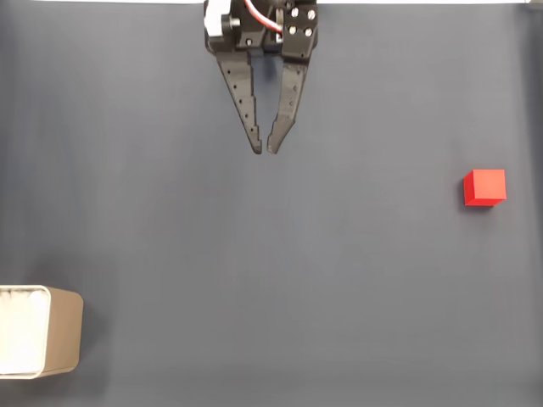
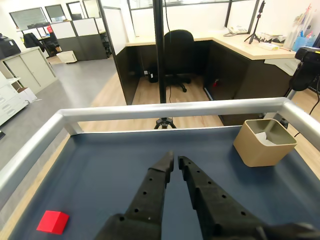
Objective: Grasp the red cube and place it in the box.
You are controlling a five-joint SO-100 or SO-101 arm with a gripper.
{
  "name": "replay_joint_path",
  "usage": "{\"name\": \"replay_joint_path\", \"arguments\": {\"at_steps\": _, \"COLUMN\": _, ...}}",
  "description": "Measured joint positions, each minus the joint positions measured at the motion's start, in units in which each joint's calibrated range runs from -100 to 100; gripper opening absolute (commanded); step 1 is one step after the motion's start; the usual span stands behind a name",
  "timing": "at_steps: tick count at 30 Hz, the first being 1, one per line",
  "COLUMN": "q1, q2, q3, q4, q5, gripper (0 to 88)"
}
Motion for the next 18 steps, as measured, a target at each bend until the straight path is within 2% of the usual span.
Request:
{"name": "replay_joint_path", "arguments": {"at_steps": 13, "q1": -1.5, "q2": 17.5, "q3": -20.8, "q4": 21.6, "q5": 1.3, "gripper": 0.0}}
{"name": "replay_joint_path", "arguments": {"at_steps": 18, "q1": -2.4, "q2": 23.0, "q3": -26.5, "q4": 26.1, "q5": 1.3, "gripper": 0.0}}
